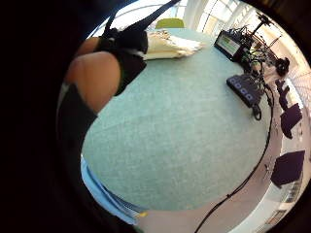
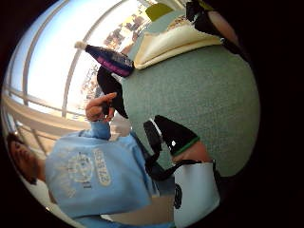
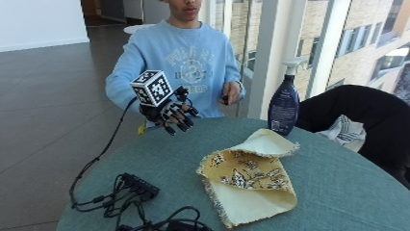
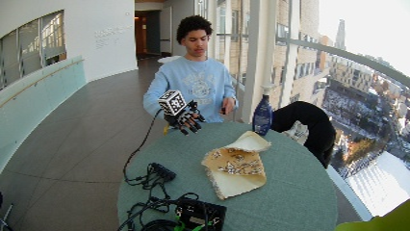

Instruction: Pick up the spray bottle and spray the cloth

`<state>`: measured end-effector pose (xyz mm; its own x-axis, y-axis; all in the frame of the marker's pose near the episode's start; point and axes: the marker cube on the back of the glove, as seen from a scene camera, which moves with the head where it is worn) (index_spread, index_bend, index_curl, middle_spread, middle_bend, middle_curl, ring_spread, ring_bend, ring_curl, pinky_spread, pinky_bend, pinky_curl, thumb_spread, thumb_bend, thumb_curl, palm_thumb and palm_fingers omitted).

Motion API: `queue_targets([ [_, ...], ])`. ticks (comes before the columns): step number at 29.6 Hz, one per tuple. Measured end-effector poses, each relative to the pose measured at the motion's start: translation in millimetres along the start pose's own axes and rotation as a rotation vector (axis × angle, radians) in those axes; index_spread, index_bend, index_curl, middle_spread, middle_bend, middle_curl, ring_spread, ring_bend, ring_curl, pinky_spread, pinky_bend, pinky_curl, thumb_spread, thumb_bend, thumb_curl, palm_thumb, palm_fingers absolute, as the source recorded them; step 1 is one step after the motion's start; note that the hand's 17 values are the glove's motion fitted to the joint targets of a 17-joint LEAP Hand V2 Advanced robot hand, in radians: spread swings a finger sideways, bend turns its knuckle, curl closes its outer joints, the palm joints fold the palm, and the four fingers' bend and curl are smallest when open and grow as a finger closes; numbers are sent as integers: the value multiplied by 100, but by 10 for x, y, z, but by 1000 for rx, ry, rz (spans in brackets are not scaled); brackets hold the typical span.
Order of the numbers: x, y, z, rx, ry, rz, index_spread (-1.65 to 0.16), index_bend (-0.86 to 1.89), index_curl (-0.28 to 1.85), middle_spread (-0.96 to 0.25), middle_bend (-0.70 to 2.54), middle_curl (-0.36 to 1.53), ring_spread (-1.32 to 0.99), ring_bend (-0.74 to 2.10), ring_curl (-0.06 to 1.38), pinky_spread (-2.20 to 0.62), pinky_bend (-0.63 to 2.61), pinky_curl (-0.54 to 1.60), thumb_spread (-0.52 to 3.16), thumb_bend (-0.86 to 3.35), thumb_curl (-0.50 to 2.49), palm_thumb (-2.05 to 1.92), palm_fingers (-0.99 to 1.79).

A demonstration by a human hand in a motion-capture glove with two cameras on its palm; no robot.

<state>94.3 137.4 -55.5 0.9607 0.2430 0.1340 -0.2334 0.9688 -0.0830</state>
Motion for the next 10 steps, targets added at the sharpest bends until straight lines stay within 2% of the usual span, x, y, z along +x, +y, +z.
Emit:
queue_targets([
  [10, 43, 77, 56, -2, 16, 12, -36, 11, 24, -9, 27, 42, -1, 33, 34, 28, 23, 36, 100, -3, 35, 58, 68],
])
